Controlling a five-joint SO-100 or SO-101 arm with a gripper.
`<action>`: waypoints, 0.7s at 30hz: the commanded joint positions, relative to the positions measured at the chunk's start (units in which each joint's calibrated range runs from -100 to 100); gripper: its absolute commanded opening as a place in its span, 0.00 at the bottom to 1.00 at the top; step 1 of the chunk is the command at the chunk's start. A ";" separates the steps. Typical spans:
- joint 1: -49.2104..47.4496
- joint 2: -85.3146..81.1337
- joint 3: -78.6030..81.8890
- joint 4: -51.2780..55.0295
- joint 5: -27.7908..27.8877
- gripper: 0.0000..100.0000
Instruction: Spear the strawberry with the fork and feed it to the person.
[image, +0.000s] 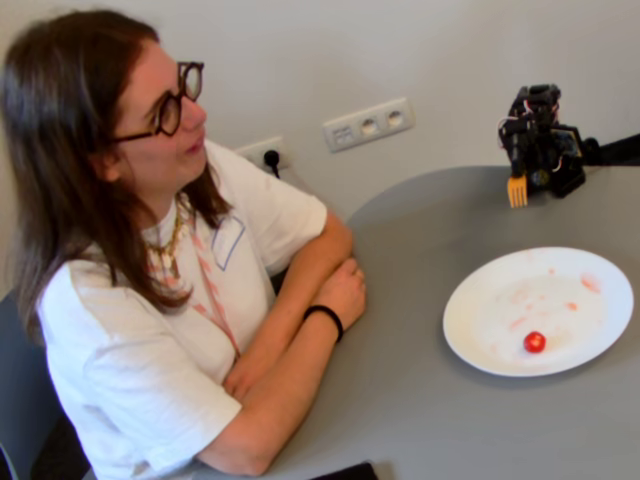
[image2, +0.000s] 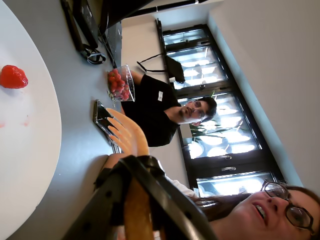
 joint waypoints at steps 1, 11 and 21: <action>-0.13 -0.42 0.09 40.13 -0.40 0.01; -0.13 -0.42 0.09 40.31 -0.40 0.01; 0.99 2.04 -35.17 35.34 4.63 0.01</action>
